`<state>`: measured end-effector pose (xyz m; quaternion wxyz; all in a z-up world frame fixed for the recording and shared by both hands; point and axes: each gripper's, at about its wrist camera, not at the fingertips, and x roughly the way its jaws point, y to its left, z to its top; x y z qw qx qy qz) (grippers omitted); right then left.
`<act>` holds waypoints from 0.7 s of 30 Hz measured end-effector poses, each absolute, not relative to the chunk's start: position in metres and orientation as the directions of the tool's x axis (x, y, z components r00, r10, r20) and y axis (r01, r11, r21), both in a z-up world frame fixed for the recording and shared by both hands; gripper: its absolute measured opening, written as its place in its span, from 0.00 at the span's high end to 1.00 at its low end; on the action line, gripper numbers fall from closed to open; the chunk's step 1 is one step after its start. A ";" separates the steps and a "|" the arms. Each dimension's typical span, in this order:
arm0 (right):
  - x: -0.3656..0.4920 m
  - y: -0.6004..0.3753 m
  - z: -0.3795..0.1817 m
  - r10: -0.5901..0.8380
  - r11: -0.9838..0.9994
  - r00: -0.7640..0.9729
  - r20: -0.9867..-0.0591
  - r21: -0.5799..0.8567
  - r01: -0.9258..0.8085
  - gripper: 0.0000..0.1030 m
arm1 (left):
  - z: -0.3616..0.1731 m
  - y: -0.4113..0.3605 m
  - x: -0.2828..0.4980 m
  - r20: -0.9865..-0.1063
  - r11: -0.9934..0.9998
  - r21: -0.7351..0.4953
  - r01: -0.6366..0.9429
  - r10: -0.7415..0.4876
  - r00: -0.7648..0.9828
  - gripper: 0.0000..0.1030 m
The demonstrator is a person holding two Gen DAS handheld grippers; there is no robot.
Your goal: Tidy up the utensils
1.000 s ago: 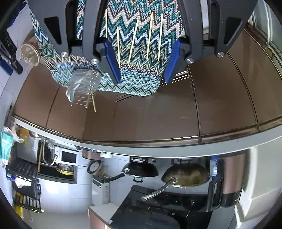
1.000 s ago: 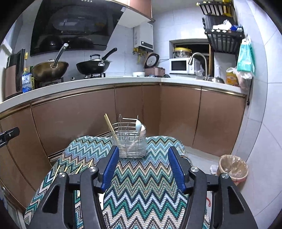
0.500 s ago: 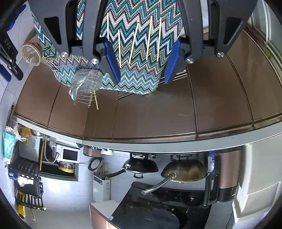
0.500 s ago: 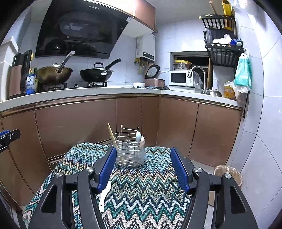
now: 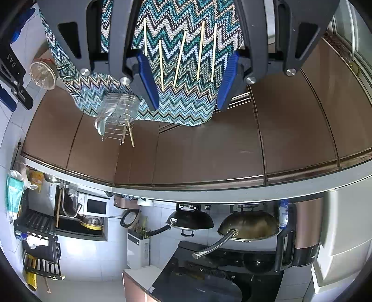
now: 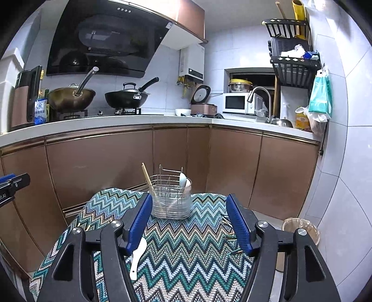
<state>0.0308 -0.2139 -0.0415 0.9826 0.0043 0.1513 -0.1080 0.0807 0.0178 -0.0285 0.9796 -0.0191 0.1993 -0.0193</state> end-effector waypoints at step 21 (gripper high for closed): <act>0.013 -0.197 -0.026 -0.206 0.978 0.945 -0.253 -0.065 0.196 0.36 | -0.010 0.017 0.053 -0.300 0.997 -0.039 0.063 -0.072 0.951 0.46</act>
